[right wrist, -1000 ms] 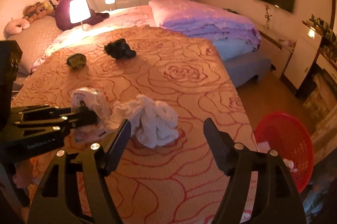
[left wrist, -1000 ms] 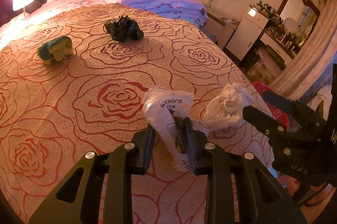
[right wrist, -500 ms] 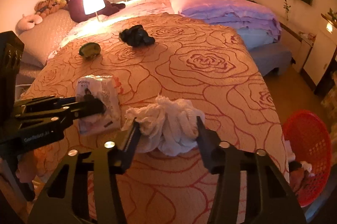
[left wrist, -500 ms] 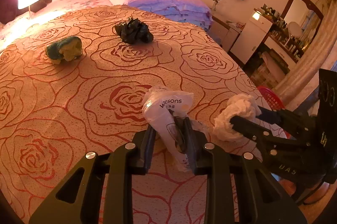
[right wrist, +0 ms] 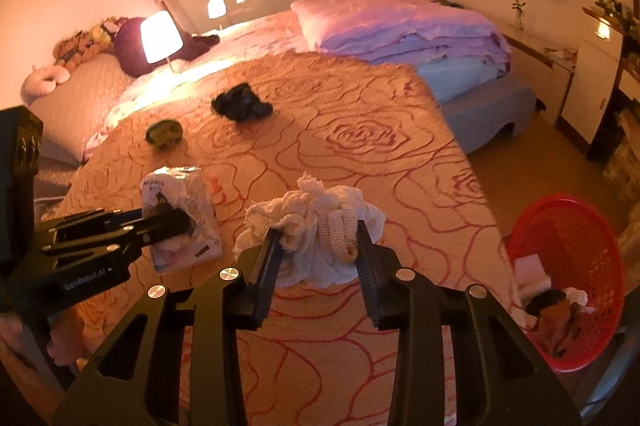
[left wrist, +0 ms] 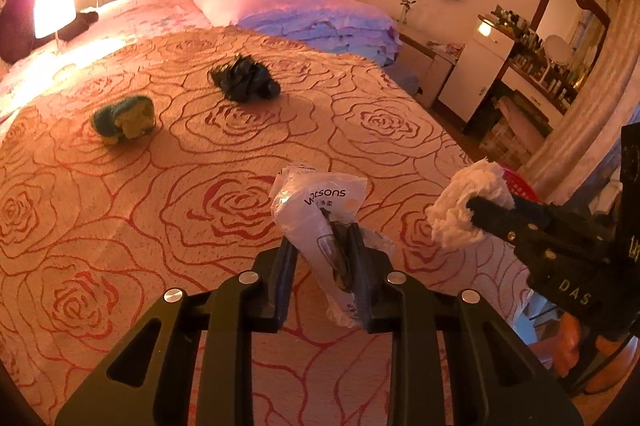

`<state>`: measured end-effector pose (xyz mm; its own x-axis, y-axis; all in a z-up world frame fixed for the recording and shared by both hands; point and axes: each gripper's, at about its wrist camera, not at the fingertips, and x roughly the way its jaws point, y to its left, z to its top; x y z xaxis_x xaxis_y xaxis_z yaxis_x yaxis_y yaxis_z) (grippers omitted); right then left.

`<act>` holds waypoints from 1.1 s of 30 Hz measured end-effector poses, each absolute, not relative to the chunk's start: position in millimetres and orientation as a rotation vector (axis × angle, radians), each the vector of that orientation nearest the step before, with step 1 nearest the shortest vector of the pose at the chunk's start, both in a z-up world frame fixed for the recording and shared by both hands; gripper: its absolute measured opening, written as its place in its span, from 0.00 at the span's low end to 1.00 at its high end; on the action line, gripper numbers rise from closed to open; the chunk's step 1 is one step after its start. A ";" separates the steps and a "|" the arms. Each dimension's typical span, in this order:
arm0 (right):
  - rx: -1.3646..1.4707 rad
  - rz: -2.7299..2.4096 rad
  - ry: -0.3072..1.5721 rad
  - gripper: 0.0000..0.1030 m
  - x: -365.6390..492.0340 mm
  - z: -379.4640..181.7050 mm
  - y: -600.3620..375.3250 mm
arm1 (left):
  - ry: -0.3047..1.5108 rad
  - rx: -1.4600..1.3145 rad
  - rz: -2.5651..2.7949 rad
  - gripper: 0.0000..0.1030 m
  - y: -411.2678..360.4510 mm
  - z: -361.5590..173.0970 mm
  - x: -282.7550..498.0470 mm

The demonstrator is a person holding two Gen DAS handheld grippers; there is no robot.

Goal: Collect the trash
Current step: 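Carry the white cloth with the right tool while the left tool carries the Watsons bag toward the red basket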

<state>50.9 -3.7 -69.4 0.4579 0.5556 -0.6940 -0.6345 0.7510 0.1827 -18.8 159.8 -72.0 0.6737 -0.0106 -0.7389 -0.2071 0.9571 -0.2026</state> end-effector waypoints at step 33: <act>0.012 0.485 0.705 0.34 80.0 -22.1 -109.2 | 0.777 -0.113 -0.032 0.23 75.1 -29.8 31.7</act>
<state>80.0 -109.2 -22.1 0.6553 0.4321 -0.6196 -0.4241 0.8892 0.1716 31.7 75.1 -29.8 0.7131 -0.0707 -0.6975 -0.0124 0.9935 -0.1133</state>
